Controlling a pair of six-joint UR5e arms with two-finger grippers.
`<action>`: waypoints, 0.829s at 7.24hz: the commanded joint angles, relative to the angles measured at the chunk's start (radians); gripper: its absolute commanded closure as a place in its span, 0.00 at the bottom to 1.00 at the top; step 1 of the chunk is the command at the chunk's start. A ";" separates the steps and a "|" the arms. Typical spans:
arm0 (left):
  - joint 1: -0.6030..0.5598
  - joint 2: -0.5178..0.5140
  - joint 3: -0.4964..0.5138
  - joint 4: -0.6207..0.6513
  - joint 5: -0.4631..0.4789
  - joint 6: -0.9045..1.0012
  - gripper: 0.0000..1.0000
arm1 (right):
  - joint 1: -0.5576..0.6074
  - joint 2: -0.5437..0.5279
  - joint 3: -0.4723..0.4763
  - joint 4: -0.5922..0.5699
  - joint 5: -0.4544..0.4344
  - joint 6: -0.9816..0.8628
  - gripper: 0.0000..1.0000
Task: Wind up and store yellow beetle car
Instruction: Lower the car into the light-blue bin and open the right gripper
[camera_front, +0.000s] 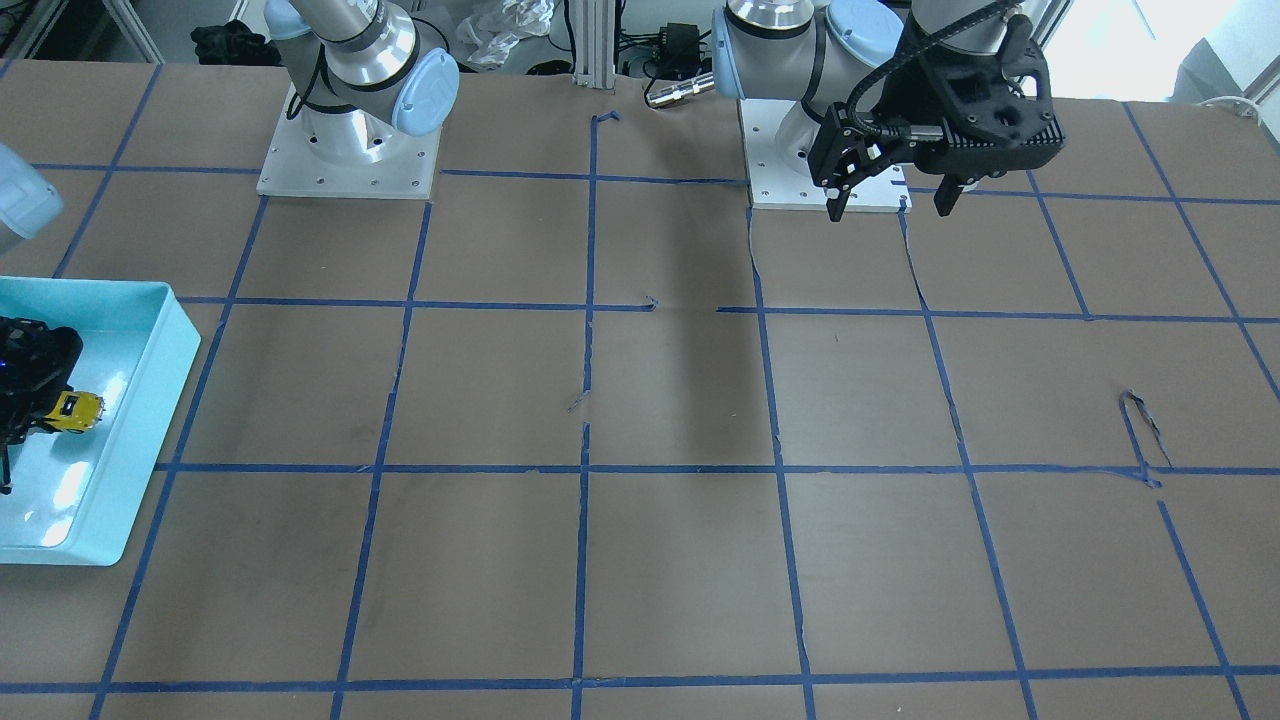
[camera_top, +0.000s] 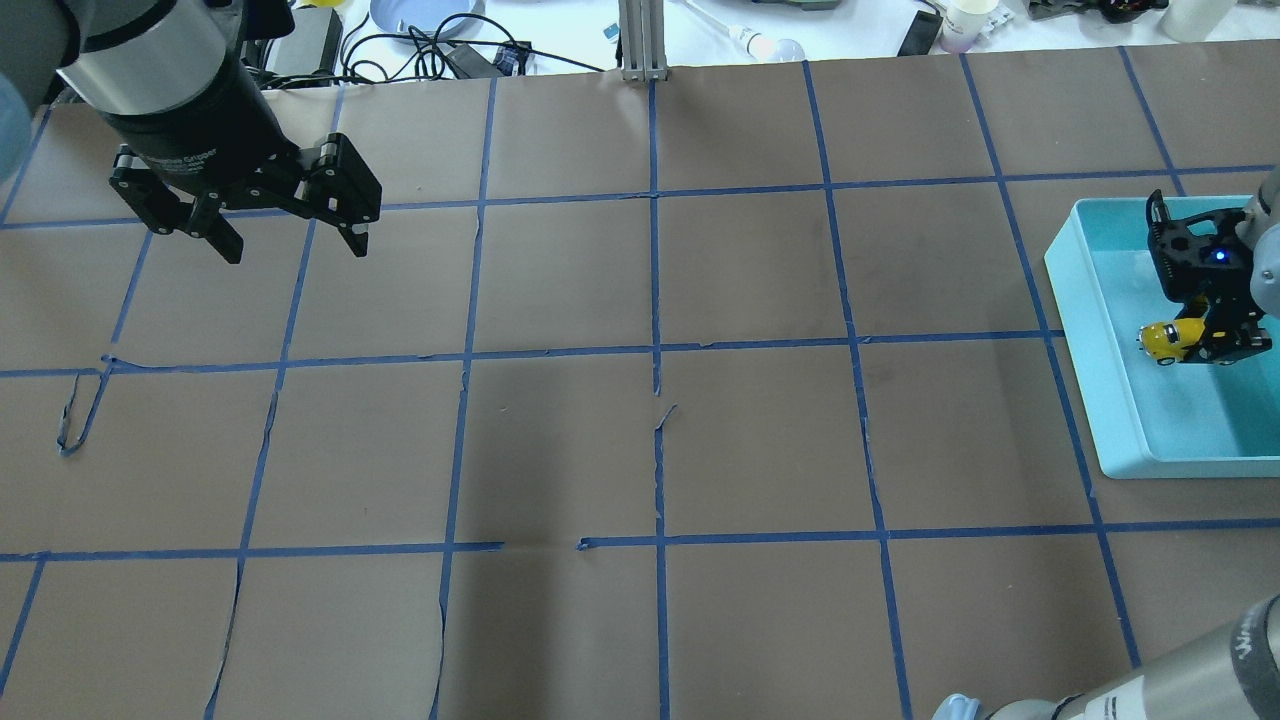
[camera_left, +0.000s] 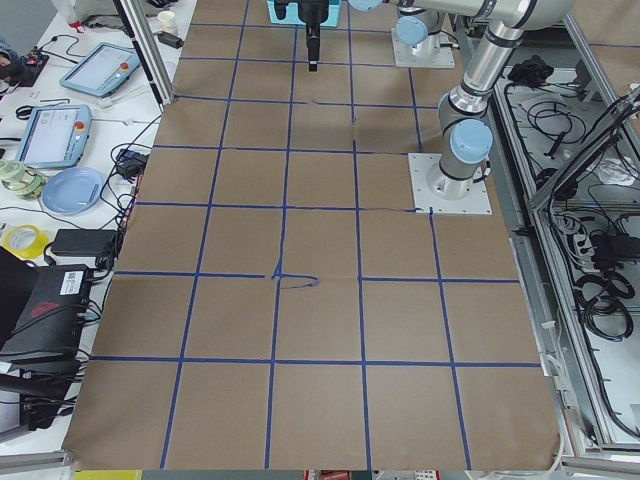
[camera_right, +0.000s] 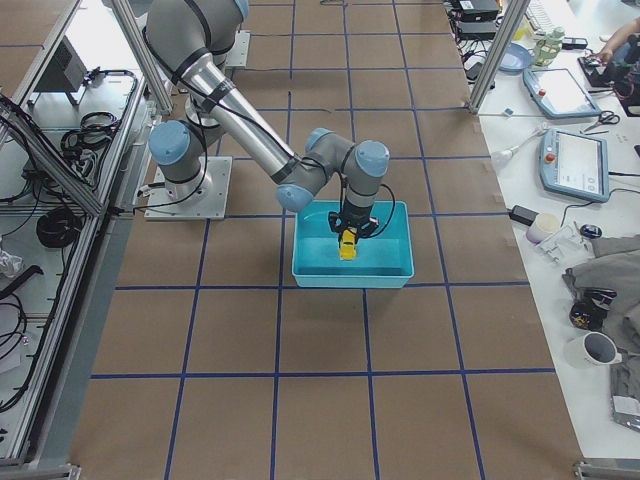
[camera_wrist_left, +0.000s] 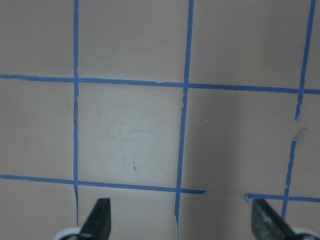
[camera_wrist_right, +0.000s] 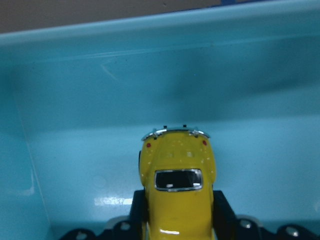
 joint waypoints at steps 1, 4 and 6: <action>0.000 -0.002 0.000 0.000 -0.001 0.000 0.00 | 0.003 -0.044 -0.023 0.003 0.019 0.023 0.00; 0.000 -0.005 0.000 0.000 0.000 0.002 0.00 | 0.050 -0.202 -0.037 0.118 0.042 0.400 0.04; 0.002 -0.011 0.002 0.000 0.000 0.002 0.00 | 0.076 -0.317 -0.039 0.208 0.063 0.801 0.03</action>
